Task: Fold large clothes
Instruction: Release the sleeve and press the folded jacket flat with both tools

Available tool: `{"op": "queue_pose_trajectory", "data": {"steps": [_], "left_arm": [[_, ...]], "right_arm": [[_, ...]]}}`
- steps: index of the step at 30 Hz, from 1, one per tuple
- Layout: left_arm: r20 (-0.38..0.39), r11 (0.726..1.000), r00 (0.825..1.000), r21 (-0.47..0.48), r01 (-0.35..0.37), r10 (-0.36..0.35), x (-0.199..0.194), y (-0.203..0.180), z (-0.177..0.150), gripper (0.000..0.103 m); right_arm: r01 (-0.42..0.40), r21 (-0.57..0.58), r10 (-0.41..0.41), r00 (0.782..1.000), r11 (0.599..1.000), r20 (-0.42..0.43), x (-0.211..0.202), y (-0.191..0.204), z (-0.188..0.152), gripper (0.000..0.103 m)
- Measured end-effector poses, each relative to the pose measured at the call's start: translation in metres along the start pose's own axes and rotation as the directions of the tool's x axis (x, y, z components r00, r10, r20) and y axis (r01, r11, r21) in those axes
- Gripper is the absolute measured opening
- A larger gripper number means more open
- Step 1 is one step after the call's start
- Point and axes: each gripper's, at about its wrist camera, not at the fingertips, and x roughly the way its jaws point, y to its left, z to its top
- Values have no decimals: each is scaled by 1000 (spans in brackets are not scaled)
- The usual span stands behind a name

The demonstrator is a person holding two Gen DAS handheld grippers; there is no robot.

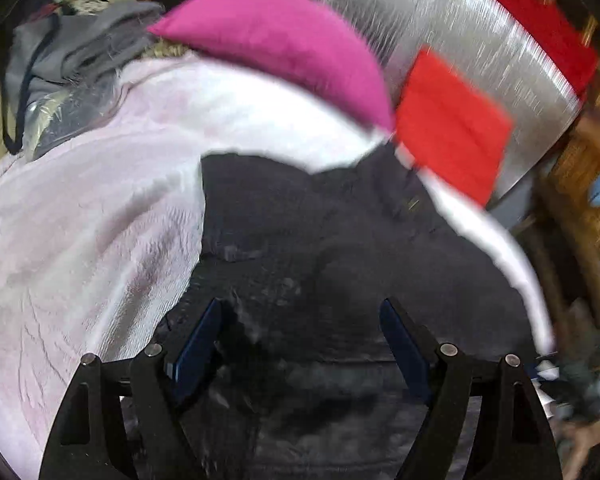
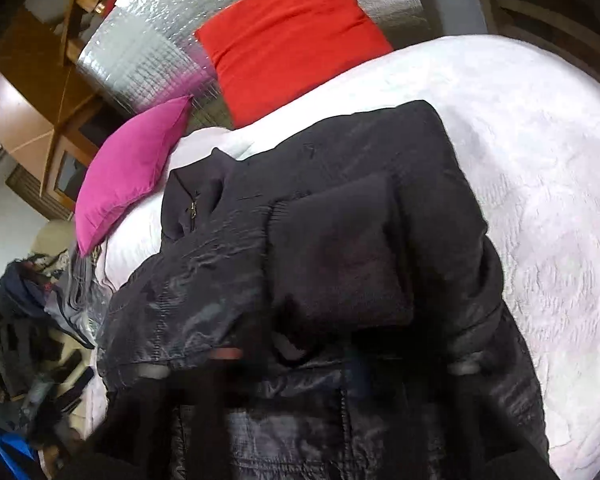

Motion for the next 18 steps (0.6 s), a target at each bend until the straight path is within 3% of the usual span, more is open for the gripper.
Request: {"op": "queue_pose_trajectory", "data": {"steps": [2, 4, 8, 10, 14, 18], "left_arm": [[-70, 996, 996, 64, -58, 62, 21, -4, -2, 82], [-33, 988, 994, 121, -95, 100, 17, -9, -3, 82], [60, 996, 997, 73, -57, 52, -18, -7, 2, 82], [99, 996, 995, 74, -41, 34, -29, -10, 5, 82], [94, 987, 994, 148, -67, 53, -25, -28, 3, 82], [54, 984, 996, 158, -77, 69, -4, -39, -1, 82]], "right_arm": [[6, -16, -5, 1000, 1000, 30, -12, 6, 6, 91], [7, -9, -7, 999, 1000, 54, -28, 4, 11, 91], [31, 37, -37, 983, 999, 179, -71, 2, 14, 91], [-24, 8, 22, 977, 1000, 211, -80, 17, 18, 91], [-146, -124, 160, 981, 982, 110, -55, 57, 20, 91], [-224, -102, 225, 974, 969, -2, -16, 57, 19, 91]]}}
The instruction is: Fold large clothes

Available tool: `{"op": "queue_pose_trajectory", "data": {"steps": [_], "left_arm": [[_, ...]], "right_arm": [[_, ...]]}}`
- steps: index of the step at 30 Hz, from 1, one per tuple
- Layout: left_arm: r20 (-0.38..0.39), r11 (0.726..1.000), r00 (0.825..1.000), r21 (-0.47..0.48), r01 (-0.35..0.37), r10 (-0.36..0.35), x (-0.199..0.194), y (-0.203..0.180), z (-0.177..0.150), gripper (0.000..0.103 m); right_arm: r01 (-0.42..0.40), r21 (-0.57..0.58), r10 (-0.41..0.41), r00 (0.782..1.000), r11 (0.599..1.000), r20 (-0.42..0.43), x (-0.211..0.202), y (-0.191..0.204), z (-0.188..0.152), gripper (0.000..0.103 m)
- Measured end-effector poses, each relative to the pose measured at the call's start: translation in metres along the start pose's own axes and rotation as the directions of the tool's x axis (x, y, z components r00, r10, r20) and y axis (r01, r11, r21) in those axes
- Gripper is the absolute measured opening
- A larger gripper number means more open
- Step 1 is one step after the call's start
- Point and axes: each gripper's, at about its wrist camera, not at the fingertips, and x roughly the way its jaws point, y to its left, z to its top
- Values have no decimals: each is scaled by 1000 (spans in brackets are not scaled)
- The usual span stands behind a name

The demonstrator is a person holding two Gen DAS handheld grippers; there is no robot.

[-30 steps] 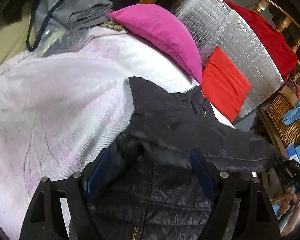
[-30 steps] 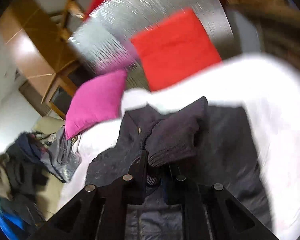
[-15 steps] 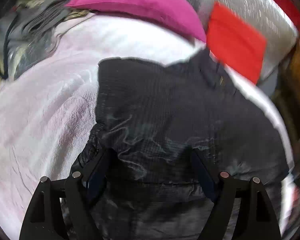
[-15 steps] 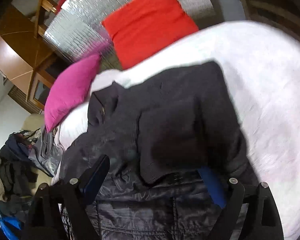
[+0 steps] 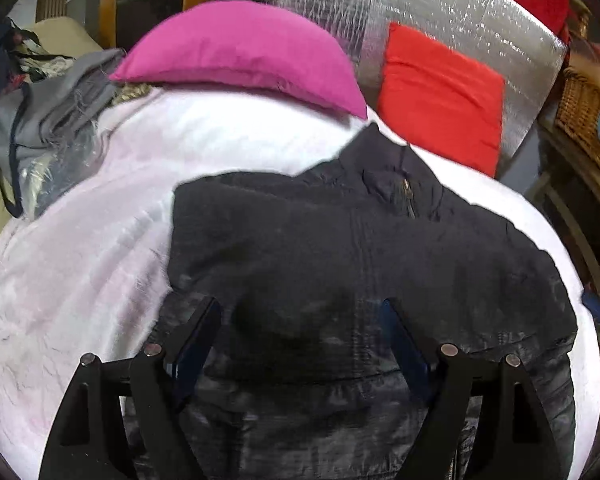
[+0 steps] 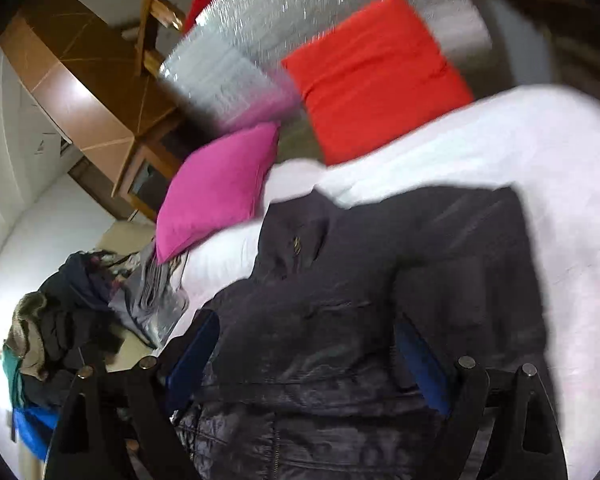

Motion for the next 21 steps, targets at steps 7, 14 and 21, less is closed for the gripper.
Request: {"op": "queue_pose_trajectory", "data": {"steps": [7, 14, 21], "left_arm": [[-82, 994, 993, 84, -74, 81, 41, -16, -12, 85], [17, 1000, 1000, 28, -12, 12, 4, -21, -1, 85], [-58, 985, 998, 171, -14, 25, 36, -69, -23, 85]], "right_arm": [[194, 19, -191, 976, 981, -101, 49, -46, -1, 91], [115, -78, -114, 993, 990, 17, 21, 10, 7, 91], [66, 0, -65, 984, 998, -163, 84, -13, -20, 91]]}}
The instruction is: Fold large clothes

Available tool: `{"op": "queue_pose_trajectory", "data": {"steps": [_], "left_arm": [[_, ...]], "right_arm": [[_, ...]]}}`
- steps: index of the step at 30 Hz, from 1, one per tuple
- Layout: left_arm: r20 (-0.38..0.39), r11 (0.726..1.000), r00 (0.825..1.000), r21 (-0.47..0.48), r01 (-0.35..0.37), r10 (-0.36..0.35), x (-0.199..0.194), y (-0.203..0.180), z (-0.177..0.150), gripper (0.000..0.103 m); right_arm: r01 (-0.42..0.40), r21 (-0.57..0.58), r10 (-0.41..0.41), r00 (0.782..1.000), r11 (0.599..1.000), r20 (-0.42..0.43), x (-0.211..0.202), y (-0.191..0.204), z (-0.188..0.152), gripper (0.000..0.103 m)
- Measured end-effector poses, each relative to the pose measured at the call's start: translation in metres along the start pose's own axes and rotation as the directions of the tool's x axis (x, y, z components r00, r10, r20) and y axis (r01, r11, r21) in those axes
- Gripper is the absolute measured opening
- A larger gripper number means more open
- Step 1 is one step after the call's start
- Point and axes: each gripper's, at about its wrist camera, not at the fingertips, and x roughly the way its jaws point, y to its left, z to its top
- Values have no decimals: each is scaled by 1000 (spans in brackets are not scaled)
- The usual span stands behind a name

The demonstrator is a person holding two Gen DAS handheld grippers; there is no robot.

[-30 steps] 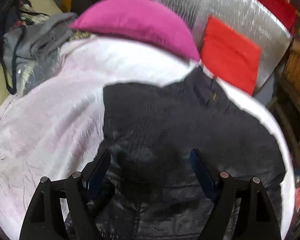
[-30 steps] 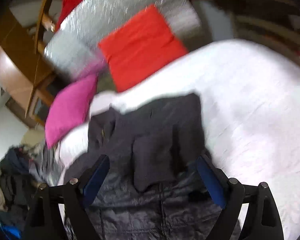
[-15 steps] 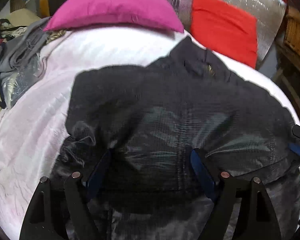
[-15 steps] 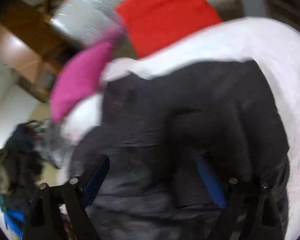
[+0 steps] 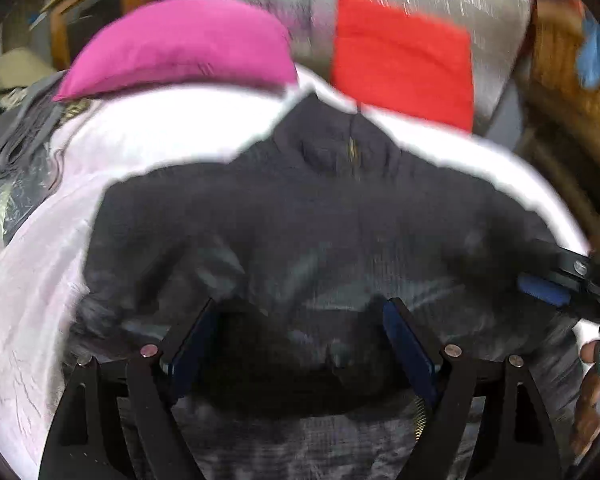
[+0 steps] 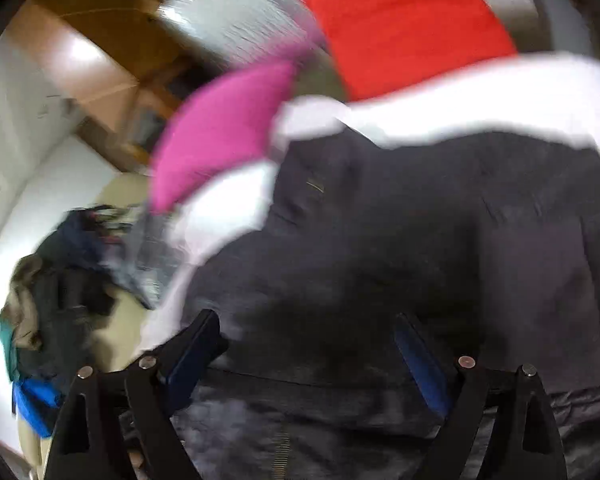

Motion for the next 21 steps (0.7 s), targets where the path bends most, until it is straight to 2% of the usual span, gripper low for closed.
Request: {"op": "queue_pose_trajectory", "data": {"steps": [1, 3, 5, 7, 9, 11, 12, 13, 14, 16, 21], "left_arm": [[-9, 999, 1000, 37, -30, 30, 8, -6, -4, 85], [29, 995, 998, 76, -64, 62, 8, -13, -8, 87], [15, 997, 999, 56, -52, 51, 10, -11, -6, 88], [9, 998, 999, 50, -46, 46, 10, -11, -6, 89], [17, 997, 998, 61, -53, 52, 11, -11, -6, 90], [24, 996, 998, 64, -55, 54, 12, -13, -7, 90], [25, 996, 998, 66, -53, 52, 13, -13, -6, 91], [22, 996, 998, 69, -52, 51, 13, -12, -5, 91], [19, 996, 998, 71, -54, 52, 13, -12, -5, 91], [18, 997, 999, 63, -46, 45, 13, -12, -4, 93], [37, 997, 998, 65, -48, 45, 13, -12, -6, 93]], "right_arm": [[-8, 8, 8, 1000, 1000, 0, 4, -7, -3, 91], [23, -37, -22, 1000, 999, 12, 2, 1, -2, 91], [39, -61, -38, 999, 997, 18, -3, 15, 4, 91], [-4, -62, 8, 998, 998, 64, -14, 23, 13, 91], [-6, -62, 11, 997, 998, 82, -16, 26, 22, 91], [30, -30, -28, 997, 999, 71, -3, 17, 28, 92], [56, 7, -56, 998, 998, 30, 11, 5, 30, 92], [56, 32, -56, 998, 998, 6, 21, -4, 31, 92], [57, 27, -57, 998, 998, 17, 25, 1, 31, 92], [63, -6, -62, 998, 998, 27, 20, 10, 30, 92], [18, -12, -17, 998, 1000, 63, -6, 16, 23, 92]]}}
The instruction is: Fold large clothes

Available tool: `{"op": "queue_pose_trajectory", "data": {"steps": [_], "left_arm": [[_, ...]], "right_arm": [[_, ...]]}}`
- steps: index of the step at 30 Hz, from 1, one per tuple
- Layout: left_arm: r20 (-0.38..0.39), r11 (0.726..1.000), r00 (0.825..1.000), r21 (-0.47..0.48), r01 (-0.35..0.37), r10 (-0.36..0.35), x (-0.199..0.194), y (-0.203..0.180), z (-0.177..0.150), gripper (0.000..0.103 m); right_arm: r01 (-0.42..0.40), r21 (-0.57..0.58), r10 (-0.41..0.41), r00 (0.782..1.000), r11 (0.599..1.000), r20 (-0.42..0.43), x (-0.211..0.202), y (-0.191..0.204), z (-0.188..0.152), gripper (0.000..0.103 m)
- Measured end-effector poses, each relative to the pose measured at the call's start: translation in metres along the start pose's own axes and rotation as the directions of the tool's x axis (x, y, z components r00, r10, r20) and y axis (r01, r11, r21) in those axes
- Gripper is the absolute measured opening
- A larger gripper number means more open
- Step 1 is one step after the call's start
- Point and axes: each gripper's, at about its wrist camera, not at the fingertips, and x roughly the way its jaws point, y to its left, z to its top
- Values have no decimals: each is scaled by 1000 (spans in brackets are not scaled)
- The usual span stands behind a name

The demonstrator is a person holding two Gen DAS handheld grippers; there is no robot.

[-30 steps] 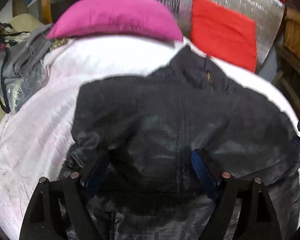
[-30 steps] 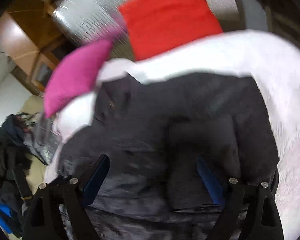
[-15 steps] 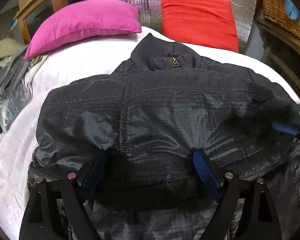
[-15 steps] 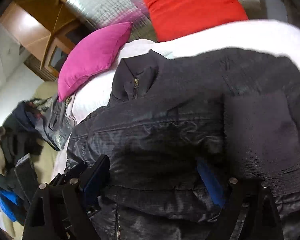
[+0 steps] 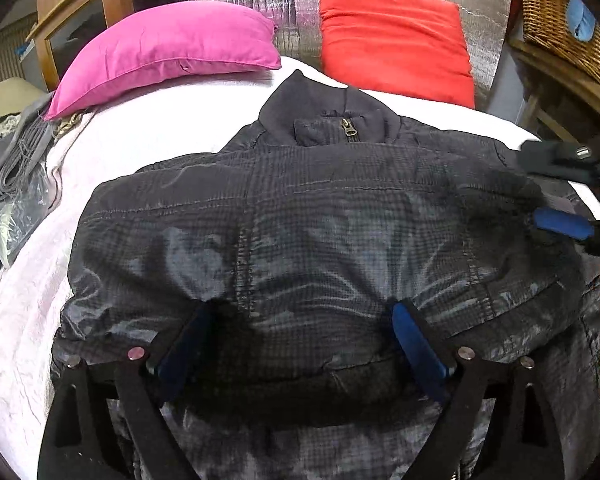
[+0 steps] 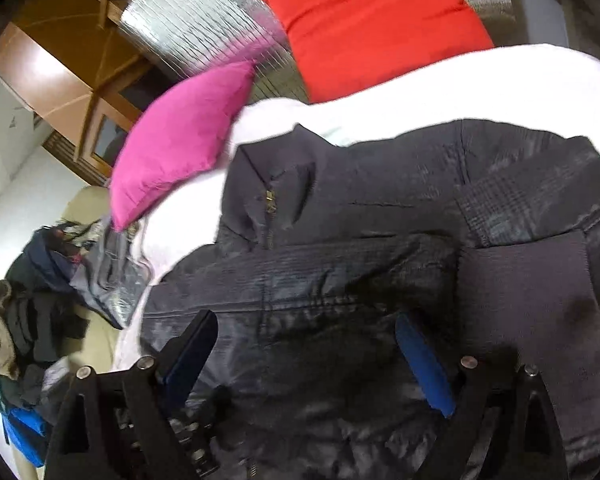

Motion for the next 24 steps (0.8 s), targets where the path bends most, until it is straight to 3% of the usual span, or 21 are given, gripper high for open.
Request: {"op": "queue_pose_trajectory", "data": {"steps": [7, 10, 12, 14, 16, 19, 20, 24], "left_arm": [[-6, 999, 1000, -26, 23, -23, -11, 4, 1, 93], [75, 996, 995, -57, 70, -66, -36, 17, 1, 93], [147, 998, 989, -57, 36, -27, -53, 33, -2, 93], [161, 996, 987, -89, -12, 26, -57, 53, -5, 93], [140, 983, 987, -175, -50, 75, -52, 82, -11, 93], [-30, 959, 996, -266, -94, 89, -19, 110, -21, 93], [-54, 958, 995, -271, -95, 83, -11, 115, -25, 93], [-37, 949, 996, -300, -92, 85, -16, 122, -29, 93]], "right_arm": [[-21, 33, 21, 1000, 999, -19, -19, -23, -23, 92], [-26, 35, 27, 999, 999, -17, -23, -23, -19, 92], [-45, 21, 45, 999, 999, 4, -33, -19, -17, 92], [-60, 5, 60, 998, 998, 23, -44, -19, -18, 92], [-45, 9, 45, 998, 999, 36, -53, -28, -23, 92], [-2, 41, 2, 1000, 999, -2, -43, -51, -26, 92], [-18, 60, 18, 1000, 998, -3, -40, -58, -26, 92], [-38, 38, 37, 999, 999, 28, -54, -46, -22, 92]]}}
